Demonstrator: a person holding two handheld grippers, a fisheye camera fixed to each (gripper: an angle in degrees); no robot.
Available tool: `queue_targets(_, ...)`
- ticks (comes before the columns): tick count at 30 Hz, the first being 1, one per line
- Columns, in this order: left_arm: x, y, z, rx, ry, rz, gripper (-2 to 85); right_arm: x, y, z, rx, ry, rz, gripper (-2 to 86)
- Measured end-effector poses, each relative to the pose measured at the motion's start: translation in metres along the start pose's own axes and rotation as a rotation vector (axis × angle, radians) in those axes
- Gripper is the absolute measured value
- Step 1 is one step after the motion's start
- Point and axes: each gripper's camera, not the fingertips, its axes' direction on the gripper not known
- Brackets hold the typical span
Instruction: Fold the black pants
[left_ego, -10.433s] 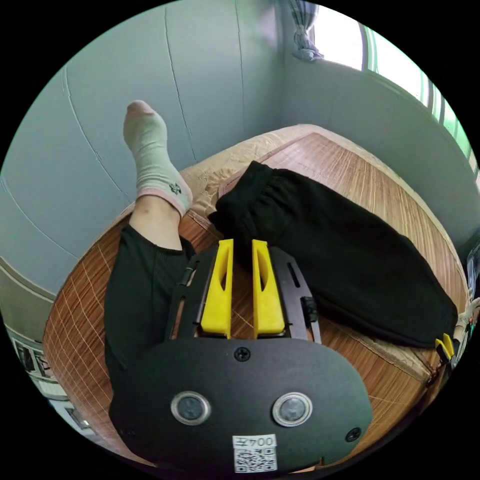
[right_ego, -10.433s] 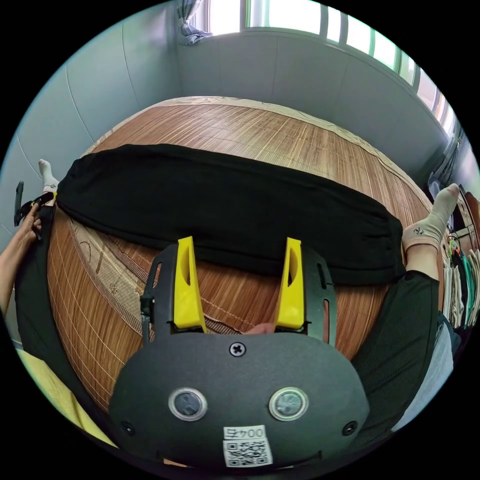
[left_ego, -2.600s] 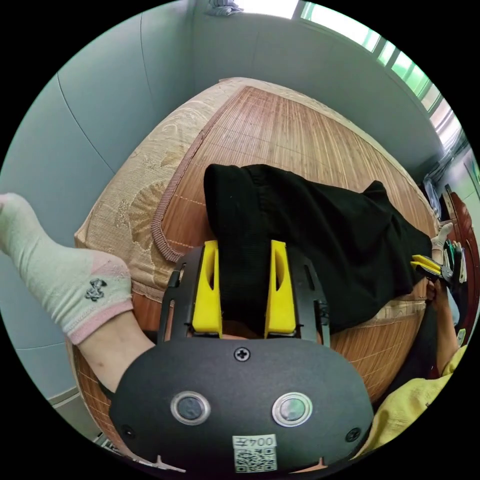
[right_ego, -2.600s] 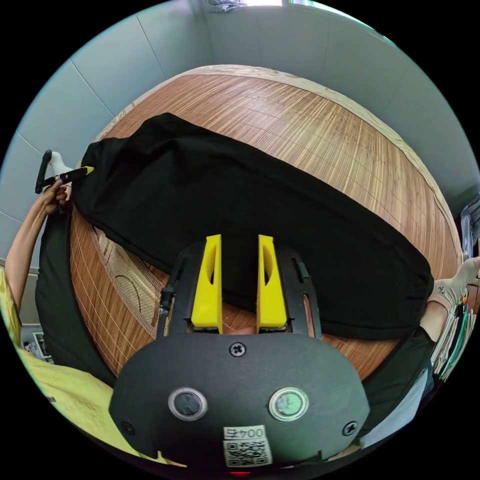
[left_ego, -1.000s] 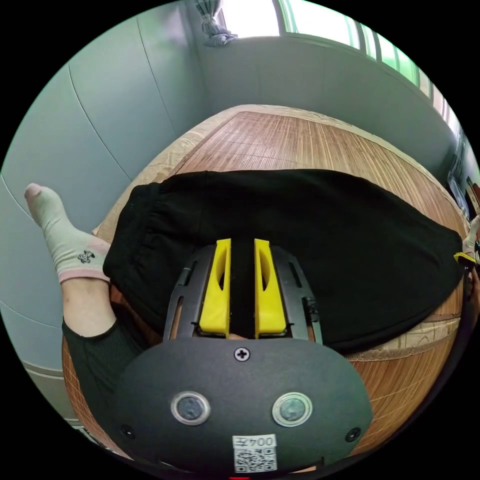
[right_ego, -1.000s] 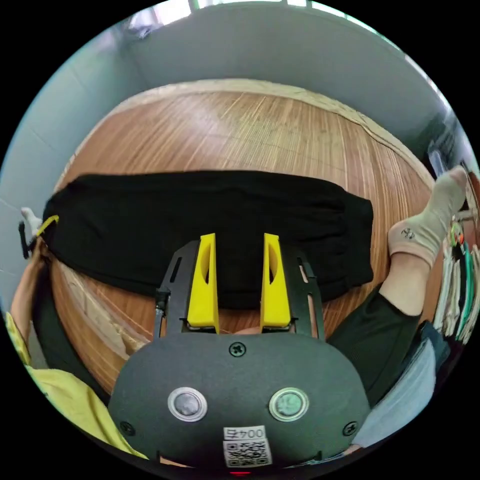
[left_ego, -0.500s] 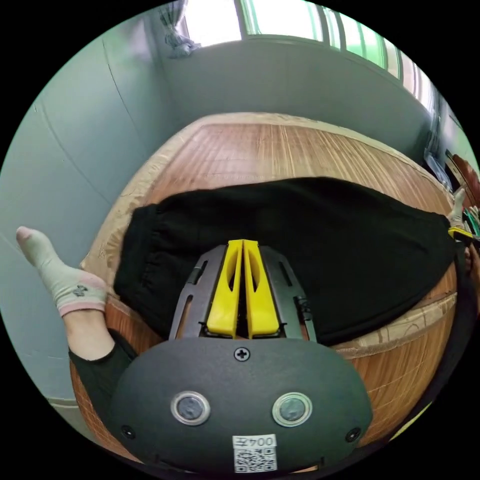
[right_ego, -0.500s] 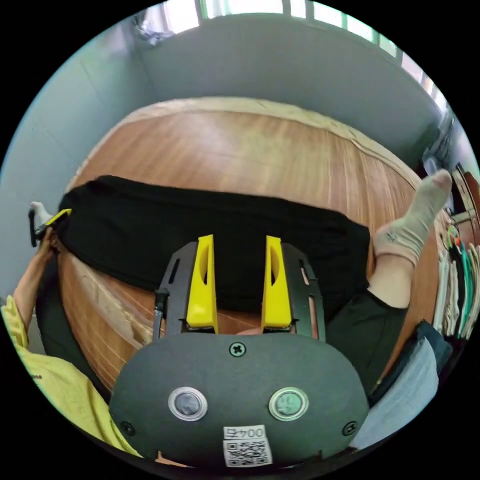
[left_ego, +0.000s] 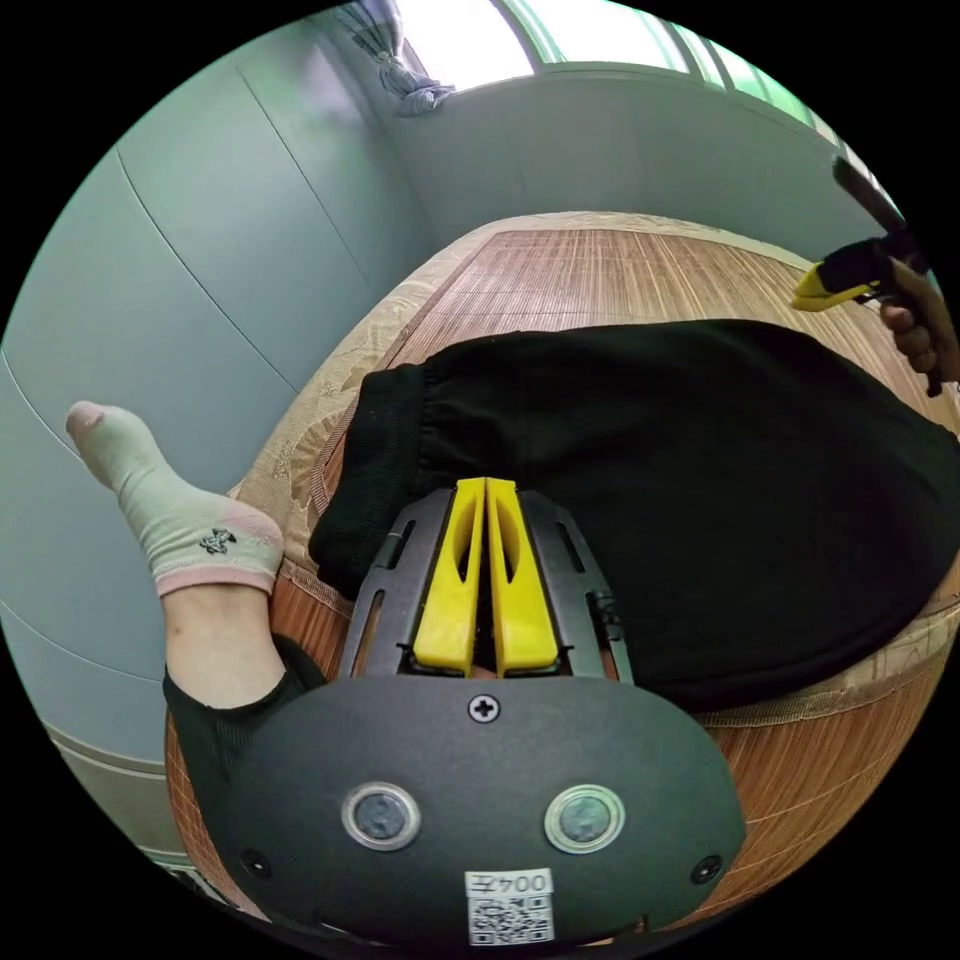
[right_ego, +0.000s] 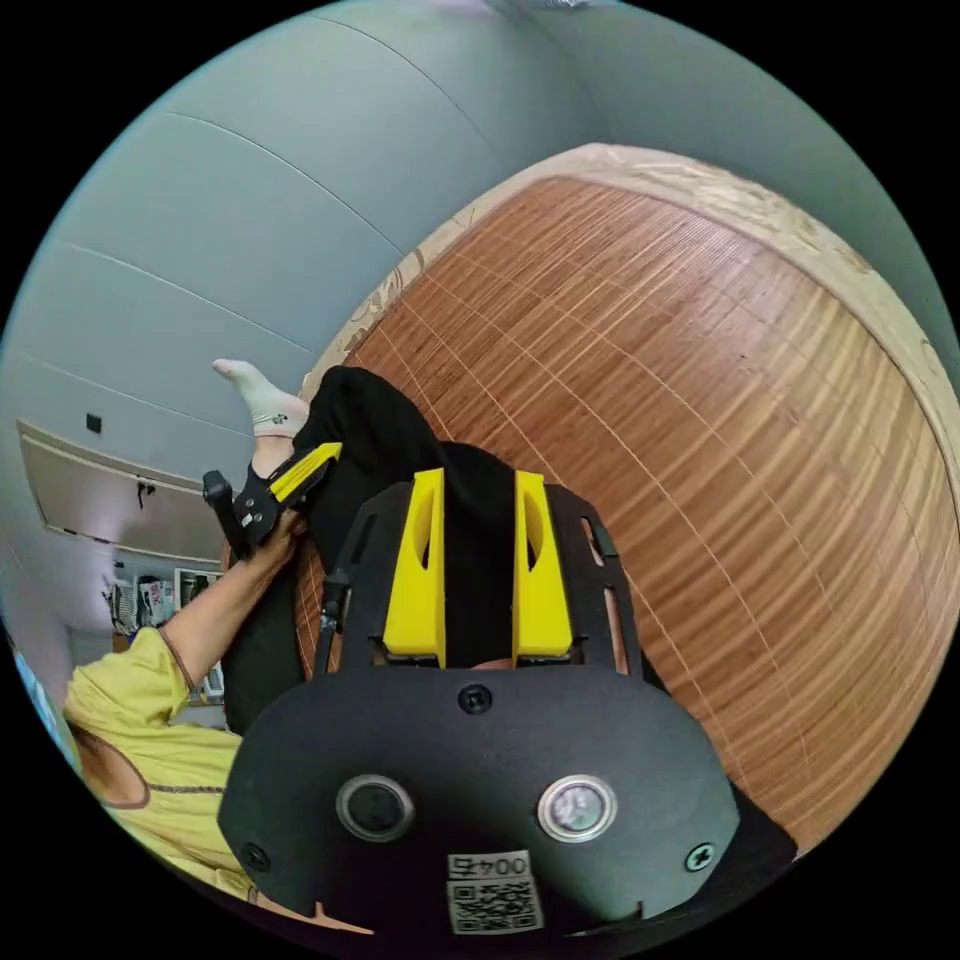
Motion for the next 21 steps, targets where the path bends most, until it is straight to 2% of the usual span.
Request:
queue_targets(6,-0.021,0.007,0.005,0.002,0.15,-0.063,0.2,0.026,-0.048,0.043,-0.164,-0.015,0.069,11.6)
queue_targets(10,-0.016,0.009,0.005,0.004,0.111,-0.043,0.1,0.027,-0.052,0.056,-0.244,-0.029,0.033,10.1)
queue_targets(13,-0.013,0.011,0.004,0.003,0.093,-0.035,0.1,0.018,-0.049,0.063,-0.295,-0.052,-0.037,3.8)
queue_targets(15,-0.015,0.012,0.004,0.004,0.102,-0.039,0.1,0.009,-0.046,0.06,-0.274,-0.021,-0.083,1.1)
queue_targets(16,-0.016,0.013,0.004,0.004,0.11,-0.042,0.1,0.008,-0.042,0.051,-0.183,0.091,-0.07,0.6)
queue_targets(21,-0.016,0.016,0.003,0.005,0.102,-0.035,0.1,0.046,-0.021,0.06,-0.042,-0.062,0.153,0.8)
